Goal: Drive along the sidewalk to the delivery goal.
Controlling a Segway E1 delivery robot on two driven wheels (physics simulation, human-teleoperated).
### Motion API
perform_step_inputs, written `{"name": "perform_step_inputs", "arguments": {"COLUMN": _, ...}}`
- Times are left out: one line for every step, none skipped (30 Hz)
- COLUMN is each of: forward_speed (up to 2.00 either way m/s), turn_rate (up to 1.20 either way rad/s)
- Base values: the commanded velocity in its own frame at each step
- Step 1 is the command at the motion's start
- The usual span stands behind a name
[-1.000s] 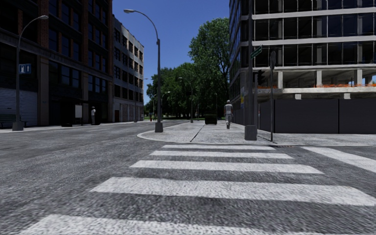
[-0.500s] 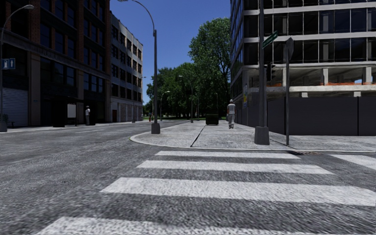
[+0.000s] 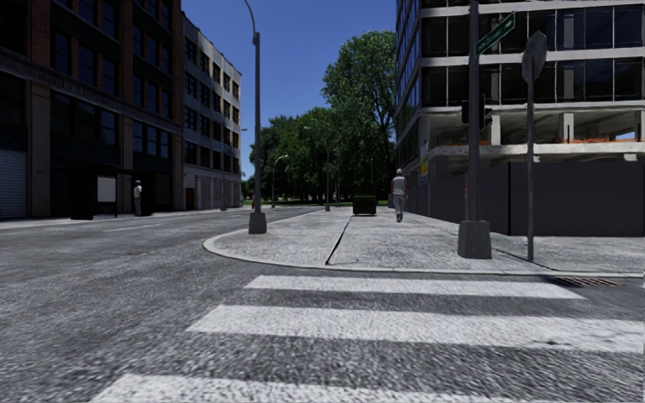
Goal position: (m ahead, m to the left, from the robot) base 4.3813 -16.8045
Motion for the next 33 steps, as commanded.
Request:
{"name": "perform_step_inputs", "arguments": {"forward_speed": 2.00, "turn_rate": -0.68}}
{"name": "perform_step_inputs", "arguments": {"forward_speed": 2.00, "turn_rate": -0.68}}
{"name": "perform_step_inputs", "arguments": {"forward_speed": 2.00, "turn_rate": -0.93}}
{"name": "perform_step_inputs", "arguments": {"forward_speed": 2.00, "turn_rate": -1.10}}
{"name": "perform_step_inputs", "arguments": {"forward_speed": 2.00, "turn_rate": -1.04}}
{"name": "perform_step_inputs", "arguments": {"forward_speed": 2.00, "turn_rate": -0.01}}
{"name": "perform_step_inputs", "arguments": {"forward_speed": 2.00, "turn_rate": -0.01}}
{"name": "perform_step_inputs", "arguments": {"forward_speed": 2.00, "turn_rate": -0.01}}
{"name": "perform_step_inputs", "arguments": {"forward_speed": 2.00, "turn_rate": -0.01}}
{"name": "perform_step_inputs", "arguments": {"forward_speed": 2.00, "turn_rate": 0.00}}
{"name": "perform_step_inputs", "arguments": {"forward_speed": 2.00, "turn_rate": 0.00}}
{"name": "perform_step_inputs", "arguments": {"forward_speed": 2.00, "turn_rate": 0.00}}
{"name": "perform_step_inputs", "arguments": {"forward_speed": 2.00, "turn_rate": 0.00}}
{"name": "perform_step_inputs", "arguments": {"forward_speed": 2.00, "turn_rate": 0.00}}
{"name": "perform_step_inputs", "arguments": {"forward_speed": 2.00, "turn_rate": 0.00}}
{"name": "perform_step_inputs", "arguments": {"forward_speed": 2.00, "turn_rate": 0.00}}
{"name": "perform_step_inputs", "arguments": {"forward_speed": 2.00, "turn_rate": 0.00}}
{"name": "perform_step_inputs", "arguments": {"forward_speed": 2.00, "turn_rate": 0.00}}
{"name": "perform_step_inputs", "arguments": {"forward_speed": 2.00, "turn_rate": 0.00}}
{"name": "perform_step_inputs", "arguments": {"forward_speed": 2.00, "turn_rate": 0.00}}
{"name": "perform_step_inputs", "arguments": {"forward_speed": 2.00, "turn_rate": 0.00}}
{"name": "perform_step_inputs", "arguments": {"forward_speed": 2.00, "turn_rate": 0.00}}
{"name": "perform_step_inputs", "arguments": {"forward_speed": 2.00, "turn_rate": -0.49}}
{"name": "perform_step_inputs", "arguments": {"forward_speed": 2.00, "turn_rate": -0.94}}
{"name": "perform_step_inputs", "arguments": {"forward_speed": 2.00, "turn_rate": -1.20}}
{"name": "perform_step_inputs", "arguments": {"forward_speed": 2.00, "turn_rate": -1.20}}
{"name": "perform_step_inputs", "arguments": {"forward_speed": 2.00, "turn_rate": -1.15}}
{"name": "perform_step_inputs", "arguments": {"forward_speed": 2.00, "turn_rate": -0.21}}
{"name": "perform_step_inputs", "arguments": {"forward_speed": 2.00, "turn_rate": -0.05}}
{"name": "perform_step_inputs", "arguments": {"forward_speed": 2.00, "turn_rate": -0.05}}
{"name": "perform_step_inputs", "arguments": {"forward_speed": 2.00, "turn_rate": -0.01}}
{"name": "perform_step_inputs", "arguments": {"forward_speed": 2.00, "turn_rate": -0.01}}
{"name": "perform_step_inputs", "arguments": {"forward_speed": 2.00, "turn_rate": 0.00}}
